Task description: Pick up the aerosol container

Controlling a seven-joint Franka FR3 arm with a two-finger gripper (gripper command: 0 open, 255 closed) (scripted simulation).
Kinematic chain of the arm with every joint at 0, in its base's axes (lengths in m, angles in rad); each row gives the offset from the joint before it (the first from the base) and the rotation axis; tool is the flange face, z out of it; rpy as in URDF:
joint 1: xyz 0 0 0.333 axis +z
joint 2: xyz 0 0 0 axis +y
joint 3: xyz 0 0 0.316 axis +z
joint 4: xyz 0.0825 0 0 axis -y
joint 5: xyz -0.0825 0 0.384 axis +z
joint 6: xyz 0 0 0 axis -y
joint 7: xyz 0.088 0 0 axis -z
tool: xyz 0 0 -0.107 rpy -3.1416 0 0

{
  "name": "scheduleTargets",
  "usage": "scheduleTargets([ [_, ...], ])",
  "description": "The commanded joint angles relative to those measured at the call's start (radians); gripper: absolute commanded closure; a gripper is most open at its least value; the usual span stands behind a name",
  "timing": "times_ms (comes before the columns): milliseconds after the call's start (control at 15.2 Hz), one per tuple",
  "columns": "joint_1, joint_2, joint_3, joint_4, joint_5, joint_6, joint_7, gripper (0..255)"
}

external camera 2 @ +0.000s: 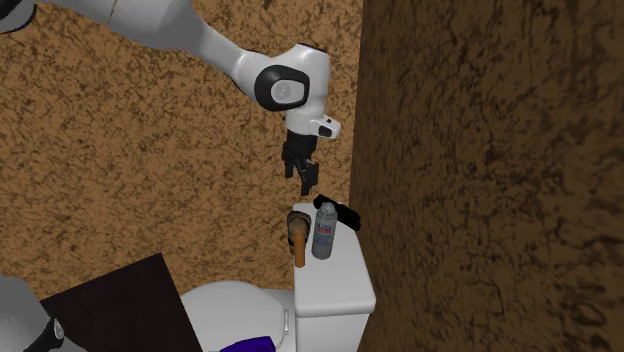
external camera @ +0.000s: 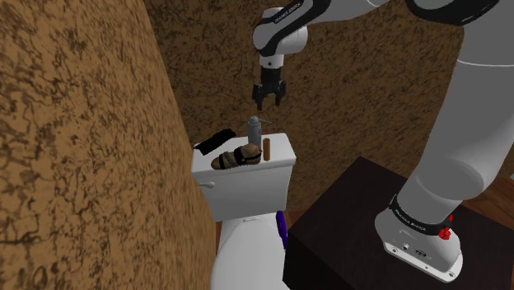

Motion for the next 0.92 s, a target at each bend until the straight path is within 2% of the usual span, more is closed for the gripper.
scheduleTargets([
  [0,-0.004,0.08,-0.001,0.067,0.008,0.006,-0.004,0],
  [462,-0.019,0.374,0.004,0.356,0.03,-0.014,-0.002,0],
  [858,-0.02,0.422,0.007,0.357,0.036,0.031,-0.01,0],
])
